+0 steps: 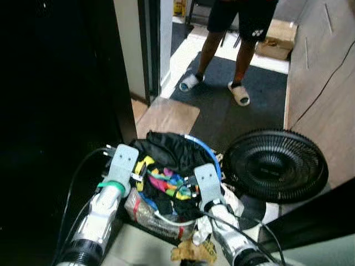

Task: Clothes washing

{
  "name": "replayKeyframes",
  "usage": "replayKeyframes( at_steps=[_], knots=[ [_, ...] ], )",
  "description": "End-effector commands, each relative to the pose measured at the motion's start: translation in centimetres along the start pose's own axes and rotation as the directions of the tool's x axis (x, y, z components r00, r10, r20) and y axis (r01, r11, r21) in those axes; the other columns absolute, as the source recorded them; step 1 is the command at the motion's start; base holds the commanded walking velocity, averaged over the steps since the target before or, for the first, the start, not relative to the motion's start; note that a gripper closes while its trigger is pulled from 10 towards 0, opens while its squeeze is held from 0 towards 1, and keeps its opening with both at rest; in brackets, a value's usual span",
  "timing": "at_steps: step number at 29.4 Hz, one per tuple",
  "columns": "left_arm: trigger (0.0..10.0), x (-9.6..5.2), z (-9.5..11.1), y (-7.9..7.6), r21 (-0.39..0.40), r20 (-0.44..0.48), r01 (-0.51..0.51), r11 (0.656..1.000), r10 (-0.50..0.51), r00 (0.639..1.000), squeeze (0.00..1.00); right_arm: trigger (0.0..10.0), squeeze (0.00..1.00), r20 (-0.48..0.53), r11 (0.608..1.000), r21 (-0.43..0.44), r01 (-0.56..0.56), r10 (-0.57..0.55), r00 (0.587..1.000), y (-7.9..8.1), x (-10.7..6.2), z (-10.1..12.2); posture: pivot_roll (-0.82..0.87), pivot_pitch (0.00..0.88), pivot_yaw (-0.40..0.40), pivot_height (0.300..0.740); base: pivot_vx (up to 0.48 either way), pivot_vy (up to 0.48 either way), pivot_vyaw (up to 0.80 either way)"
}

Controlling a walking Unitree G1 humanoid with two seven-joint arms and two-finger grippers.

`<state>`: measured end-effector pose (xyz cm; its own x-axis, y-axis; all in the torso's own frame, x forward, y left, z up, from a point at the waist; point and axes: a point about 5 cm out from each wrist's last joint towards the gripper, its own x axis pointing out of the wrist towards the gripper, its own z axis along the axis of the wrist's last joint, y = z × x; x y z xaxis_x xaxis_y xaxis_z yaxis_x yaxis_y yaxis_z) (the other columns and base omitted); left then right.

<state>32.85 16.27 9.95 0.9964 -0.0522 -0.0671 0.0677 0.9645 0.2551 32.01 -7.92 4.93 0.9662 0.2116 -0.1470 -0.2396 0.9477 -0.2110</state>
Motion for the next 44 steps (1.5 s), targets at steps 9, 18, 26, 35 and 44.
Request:
replayKeyframes(
  at_steps=[9,18,26,35,44],
  knots=[
    [10.0,-1.7,0.0,0.9,-0.023,-0.024,-0.04,0.999,0.04,0.999,0.0,10.0,0.0,0.005,0.999,-0.038,-0.008,0.008,1.0,-0.5,1.1,1.1,0.24,0.365,0.008,0.74,0.0,0.0,0.0],
    [10.0,-3.1,0.1,1.9,-0.016,-0.048,-0.076,0.997,0.075,0.996,0.0,10.0,0.0,0.113,0.996,-0.043,-0.073,0.077,0.991,0.3,2.8,5.1,0.27,0.387,-0.006,0.74,0.0,0.0,0.0],
    [10.0,-3.7,0.0,1.9,-0.017,-0.061,-0.08,0.997,0.078,0.995,0.0,10.0,0.0,0.174,0.984,-0.053,-0.168,0.175,0.969,2.1,2.5,5.7,0.27,0.386,-0.009,0.74,0.0,0.0,0.0],
    [10.0,-3.6,0.2,1.2,-0.026,-0.07,-0.062,0.998,0.06,0.996,0.0,10.0,1.0,0.13,0.963,-0.04,-0.266,0.269,0.954,3.6,1.0,3.3,0.24,0.377,-0.001,0.74,0.0,0.0,0.0],
    [10.0,-3.8,0.4,0.8,-0.027,-0.082,-0.043,0.999,0.04,0.996,0.0,10.0,1.0,0.047,0.957,-0.007,-0.291,0.291,0.956,3.8,0.4,1.4,0.25,0.386,0.012,0.74,0.0,0.0,0.0]
  ],
)
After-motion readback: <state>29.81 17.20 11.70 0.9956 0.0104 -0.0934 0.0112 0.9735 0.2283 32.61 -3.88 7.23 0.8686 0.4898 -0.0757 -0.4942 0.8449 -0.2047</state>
